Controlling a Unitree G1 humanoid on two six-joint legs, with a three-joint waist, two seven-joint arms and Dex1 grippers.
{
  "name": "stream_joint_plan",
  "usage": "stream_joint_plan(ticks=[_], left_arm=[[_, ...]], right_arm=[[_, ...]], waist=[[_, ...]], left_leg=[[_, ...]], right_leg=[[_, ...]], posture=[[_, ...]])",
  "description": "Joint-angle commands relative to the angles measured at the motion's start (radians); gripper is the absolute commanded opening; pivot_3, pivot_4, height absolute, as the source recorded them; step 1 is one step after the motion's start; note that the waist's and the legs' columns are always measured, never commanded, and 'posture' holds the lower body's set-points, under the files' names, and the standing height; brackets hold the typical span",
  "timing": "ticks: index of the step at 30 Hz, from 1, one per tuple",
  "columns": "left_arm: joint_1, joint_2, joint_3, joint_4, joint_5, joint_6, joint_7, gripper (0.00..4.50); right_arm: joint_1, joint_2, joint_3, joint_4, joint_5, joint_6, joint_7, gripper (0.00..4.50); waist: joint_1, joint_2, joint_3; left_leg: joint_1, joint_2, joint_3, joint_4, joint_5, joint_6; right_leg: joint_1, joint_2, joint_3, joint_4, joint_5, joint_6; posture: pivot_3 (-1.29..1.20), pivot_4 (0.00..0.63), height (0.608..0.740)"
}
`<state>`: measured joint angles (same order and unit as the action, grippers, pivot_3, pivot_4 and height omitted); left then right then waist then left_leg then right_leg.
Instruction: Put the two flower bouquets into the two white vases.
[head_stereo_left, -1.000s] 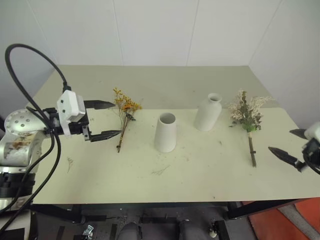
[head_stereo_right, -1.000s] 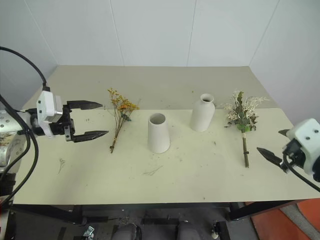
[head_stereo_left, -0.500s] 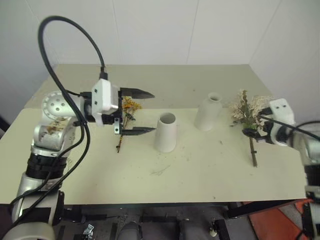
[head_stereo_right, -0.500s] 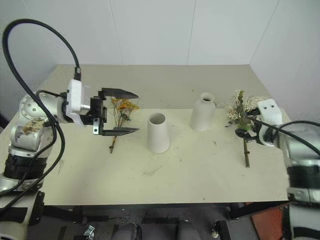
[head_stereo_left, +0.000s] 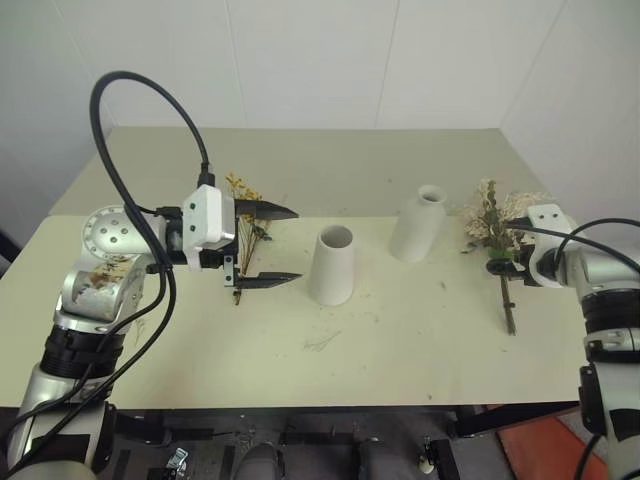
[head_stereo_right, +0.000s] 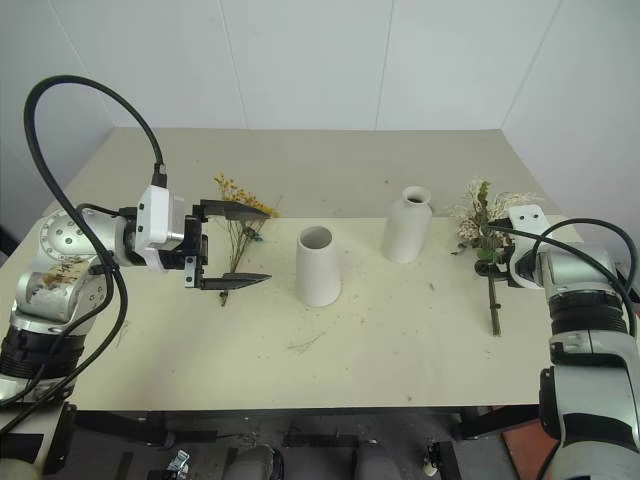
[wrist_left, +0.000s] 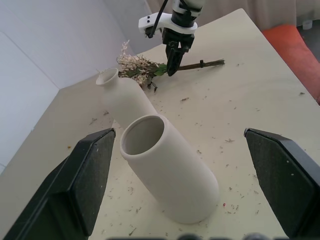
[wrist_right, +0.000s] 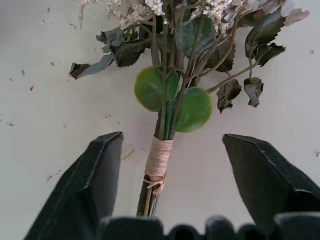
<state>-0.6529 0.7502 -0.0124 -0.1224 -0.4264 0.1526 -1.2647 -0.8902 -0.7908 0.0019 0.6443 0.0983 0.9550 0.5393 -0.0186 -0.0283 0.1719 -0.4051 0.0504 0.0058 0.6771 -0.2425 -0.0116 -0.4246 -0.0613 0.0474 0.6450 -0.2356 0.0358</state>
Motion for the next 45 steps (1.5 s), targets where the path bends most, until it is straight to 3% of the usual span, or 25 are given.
stream_joint_plan(ticks=[1,7,8,11,13,17,19,23,29,45], left_arm=[[-0.005,0.013,0.036,-0.038,-0.018,0.001,0.014,4.50],[-0.002,0.016,0.037,-0.028,-0.013,-0.010,0.012,4.50],[-0.003,0.014,0.037,-0.027,-0.014,-0.012,0.012,4.50],[-0.005,0.012,0.035,-0.025,-0.013,-0.013,0.013,4.50],[-0.007,0.012,0.034,-0.021,-0.011,-0.015,0.012,4.50],[-0.007,0.017,0.037,-0.011,-0.007,-0.020,0.009,4.50],[-0.007,0.017,0.037,-0.009,-0.008,-0.019,0.008,4.50],[-0.014,0.003,0.045,-0.002,-0.032,-0.024,0.000,4.50],[-0.025,0.004,0.045,0.026,-0.022,-0.041,-0.008,4.50],[0.046,0.047,0.079,0.009,-0.012,-0.048,0.015,4.50]], right_arm=[[-0.045,0.006,0.008,0.038,-0.022,-0.030,0.006,2.50],[-0.063,0.017,0.014,0.092,-0.039,-0.044,0.002,0.36],[-0.065,0.019,0.012,0.096,-0.042,-0.045,-0.004,0.22],[-0.068,0.022,-0.002,0.093,-0.051,-0.060,-0.026,0.21],[-0.032,0.026,-0.028,0.020,-0.092,-0.200,-0.154,0.21],[0.027,0.106,-0.210,-0.152,-0.098,-0.716,-0.481,0.21],[-0.005,0.158,-0.290,-0.212,-0.040,-0.778,-0.538,0.21],[-0.034,0.325,-0.409,-0.369,0.162,-0.924,-0.504,0.21],[-0.033,0.459,-0.415,-0.392,0.329,-1.043,-0.329,0.21],[-0.083,0.522,-0.348,-0.154,0.304,-1.127,-0.221,0.21]], waist=[[-0.001,0.000,0.000],[-0.001,0.000,0.000],[-0.001,0.000,0.000],[-0.001,0.000,0.000],[-0.001,0.000,0.000],[-0.005,0.001,0.001],[-0.010,0.002,0.001],[-0.022,0.002,0.001],[-0.024,0.002,0.001],[-0.026,0.003,0.002]], left_leg=[[0.000,0.000,0.000,0.000,0.000,0.000],[0.000,0.000,0.000,0.000,0.000,0.000],[0.000,0.000,0.000,0.000,0.000,0.000],[0.000,0.000,0.000,0.000,0.000,0.000],[0.000,0.000,0.000,0.000,0.000,0.000],[-0.001,0.000,0.000,0.000,0.000,0.000],[-0.001,0.000,0.000,-0.001,0.000,0.000],[-0.001,0.000,0.000,-0.001,0.000,0.000],[0.001,0.001,0.000,-0.001,0.000,0.000],[0.000,0.001,0.000,-0.001,0.000,0.000]], right_leg=[[0.000,0.000,0.000,0.000,0.000,0.000],[0.000,0.000,0.000,0.000,0.000,0.000],[0.000,0.000,0.000,0.000,0.000,0.000],[0.000,0.000,0.000,0.000,0.000,0.000],[0.000,0.000,0.000,0.000,0.000,0.000],[-0.001,0.000,0.001,0.001,0.000,0.000],[-0.002,0.000,0.001,0.001,0.000,0.000],[-0.001,0.000,0.001,0.001,0.000,0.000],[0.001,0.000,0.000,0.001,0.000,0.000],[0.000,0.000,0.000,0.002,0.000,0.000]], posture=[[0.00,0.150,0.740],[0.00,0.150,0.740],[0.00,0.150,0.740],[0.00,0.150,0.740],[0.00,0.150,0.740],[0.00,0.150,0.740],[0.00,0.150,0.740],[0.00,0.150,0.740],[0.00,0.150,0.740],[0.00,0.150,0.740]])
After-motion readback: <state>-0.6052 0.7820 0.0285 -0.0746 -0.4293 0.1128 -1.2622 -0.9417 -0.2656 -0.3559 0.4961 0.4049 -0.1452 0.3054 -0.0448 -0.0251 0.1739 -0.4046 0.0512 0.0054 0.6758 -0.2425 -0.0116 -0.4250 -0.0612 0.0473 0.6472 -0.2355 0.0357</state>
